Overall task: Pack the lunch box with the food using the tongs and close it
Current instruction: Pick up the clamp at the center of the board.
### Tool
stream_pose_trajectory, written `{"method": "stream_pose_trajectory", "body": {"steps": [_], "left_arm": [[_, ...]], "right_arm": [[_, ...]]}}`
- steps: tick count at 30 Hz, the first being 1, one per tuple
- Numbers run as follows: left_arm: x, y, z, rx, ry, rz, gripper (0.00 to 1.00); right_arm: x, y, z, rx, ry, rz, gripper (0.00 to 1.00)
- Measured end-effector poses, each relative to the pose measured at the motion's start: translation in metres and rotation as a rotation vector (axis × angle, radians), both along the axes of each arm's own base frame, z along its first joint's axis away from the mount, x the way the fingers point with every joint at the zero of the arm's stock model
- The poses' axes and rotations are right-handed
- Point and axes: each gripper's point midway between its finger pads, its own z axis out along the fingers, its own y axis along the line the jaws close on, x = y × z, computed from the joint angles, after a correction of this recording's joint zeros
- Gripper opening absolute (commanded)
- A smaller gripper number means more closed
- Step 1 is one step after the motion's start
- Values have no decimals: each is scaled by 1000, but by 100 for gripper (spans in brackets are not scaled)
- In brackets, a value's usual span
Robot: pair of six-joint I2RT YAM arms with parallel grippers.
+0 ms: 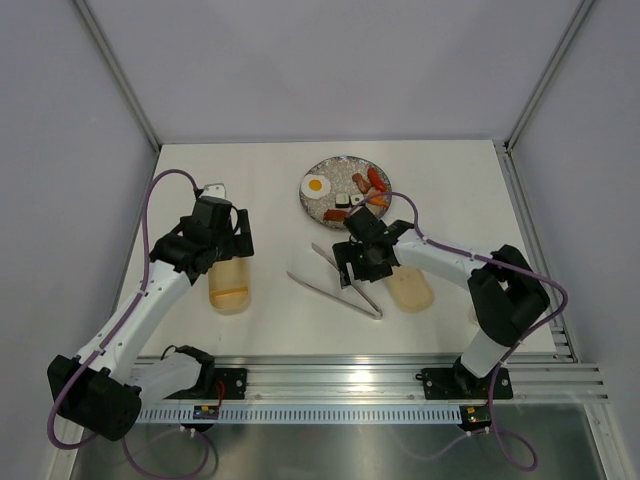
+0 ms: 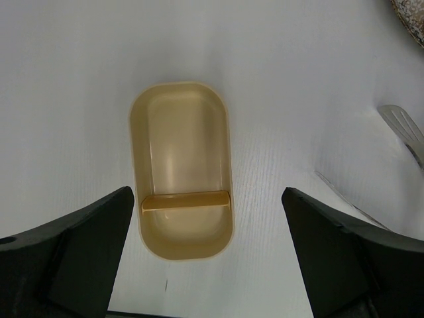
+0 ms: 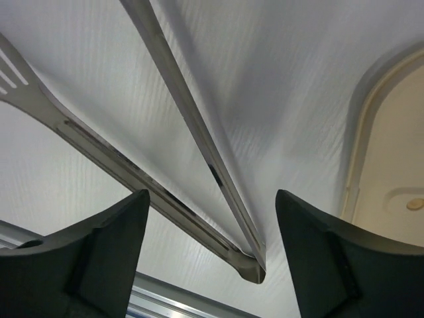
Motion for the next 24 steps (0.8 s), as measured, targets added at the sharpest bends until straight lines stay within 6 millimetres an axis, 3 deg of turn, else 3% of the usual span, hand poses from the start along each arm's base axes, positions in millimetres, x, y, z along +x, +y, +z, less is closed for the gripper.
{"method": "stream_pose_trajectory", "body": {"steps": [3, 9, 13, 18, 24], "left_arm": [[0, 0, 0, 0, 1, 0, 99], [-2, 1, 0, 1, 4, 0, 99], [-2, 1, 1, -1, -3, 1, 99], [-2, 1, 2, -3, -5, 1, 99], [-2, 1, 2, -3, -5, 1, 99]], "right_arm": [[-1, 1, 13, 34, -41, 15, 99], [-13, 19, 32, 67, -136, 163, 99], [-25, 27, 18, -11, -137, 280, 100], [-26, 15, -1, -119, -127, 333, 99], [-28, 7, -7, -170, -109, 382, 99]]}}
